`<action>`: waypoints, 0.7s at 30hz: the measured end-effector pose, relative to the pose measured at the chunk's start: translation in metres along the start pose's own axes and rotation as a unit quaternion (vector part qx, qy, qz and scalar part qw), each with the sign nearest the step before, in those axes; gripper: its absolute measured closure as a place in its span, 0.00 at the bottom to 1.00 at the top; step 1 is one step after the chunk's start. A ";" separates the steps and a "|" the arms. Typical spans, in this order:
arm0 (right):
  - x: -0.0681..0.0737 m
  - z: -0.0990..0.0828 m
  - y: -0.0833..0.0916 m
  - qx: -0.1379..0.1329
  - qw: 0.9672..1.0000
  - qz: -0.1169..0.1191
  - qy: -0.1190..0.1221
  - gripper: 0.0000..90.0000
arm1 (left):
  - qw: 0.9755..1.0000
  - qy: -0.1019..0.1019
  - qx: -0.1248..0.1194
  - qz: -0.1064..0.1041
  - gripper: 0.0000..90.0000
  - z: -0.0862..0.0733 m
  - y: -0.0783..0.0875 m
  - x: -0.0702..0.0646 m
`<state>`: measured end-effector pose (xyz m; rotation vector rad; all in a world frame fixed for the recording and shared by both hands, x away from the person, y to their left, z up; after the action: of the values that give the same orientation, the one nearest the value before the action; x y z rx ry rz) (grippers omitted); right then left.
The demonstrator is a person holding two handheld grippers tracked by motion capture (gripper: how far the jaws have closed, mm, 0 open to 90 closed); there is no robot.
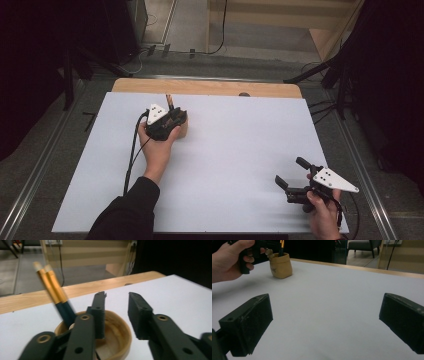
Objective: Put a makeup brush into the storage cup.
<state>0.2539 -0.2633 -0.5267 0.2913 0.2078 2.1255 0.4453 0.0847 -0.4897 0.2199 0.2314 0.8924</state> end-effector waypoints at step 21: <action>-0.001 0.000 0.000 0.000 1.000 -0.003 0.003 0.00 | 0.998 -0.010 0.005 -0.057 0.00 0.003 0.041 -0.018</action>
<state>0.2547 -0.2642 -0.5265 0.2848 0.2121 2.1205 0.4045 0.0952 -0.4733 0.2231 0.2279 0.7752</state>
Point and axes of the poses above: each handheld gripper's, and its own axes: y roughly backward along the jaws, z roughly out of its top, x roughly to its left, the point moved 8 cm from there along -y, roughly forward along the jaws
